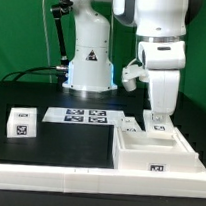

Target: Assemble cabinet

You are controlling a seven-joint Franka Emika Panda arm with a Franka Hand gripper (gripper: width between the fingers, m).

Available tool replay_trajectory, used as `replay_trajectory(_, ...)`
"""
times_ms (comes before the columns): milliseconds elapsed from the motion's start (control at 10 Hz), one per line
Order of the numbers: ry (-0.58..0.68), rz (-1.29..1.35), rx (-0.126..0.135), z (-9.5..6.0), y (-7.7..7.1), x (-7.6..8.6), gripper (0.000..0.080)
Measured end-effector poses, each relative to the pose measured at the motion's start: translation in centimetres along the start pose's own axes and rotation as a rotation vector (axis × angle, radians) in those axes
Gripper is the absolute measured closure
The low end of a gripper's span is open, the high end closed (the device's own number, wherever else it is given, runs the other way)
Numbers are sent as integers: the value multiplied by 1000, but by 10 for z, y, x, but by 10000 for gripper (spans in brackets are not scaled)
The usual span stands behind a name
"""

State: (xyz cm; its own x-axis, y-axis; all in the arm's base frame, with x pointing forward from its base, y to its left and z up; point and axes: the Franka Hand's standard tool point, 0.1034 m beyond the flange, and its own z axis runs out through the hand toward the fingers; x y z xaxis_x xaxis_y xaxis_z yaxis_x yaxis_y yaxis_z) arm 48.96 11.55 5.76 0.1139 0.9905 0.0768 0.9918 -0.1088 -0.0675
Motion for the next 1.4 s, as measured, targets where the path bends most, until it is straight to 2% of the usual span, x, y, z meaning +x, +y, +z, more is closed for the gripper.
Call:
replay_trajectory(200,1,-11,0,0,1,0,729)
replay_trajectory(300,6,-33,-6,0,7,-1,729)
replay_trajectory(500,20,-21,-18,-1,28,0,729)
replay_trajectory(600,22,-18,-20,-1,33,0,729)
replay_trajectory(900,24,-7,-11,-2,54,1,729)
replay_trajectory(1200,38,-3,-37,-4,80,1,729)
replay_trajectory(1400,40,-5,-47,-4,88,1,729)
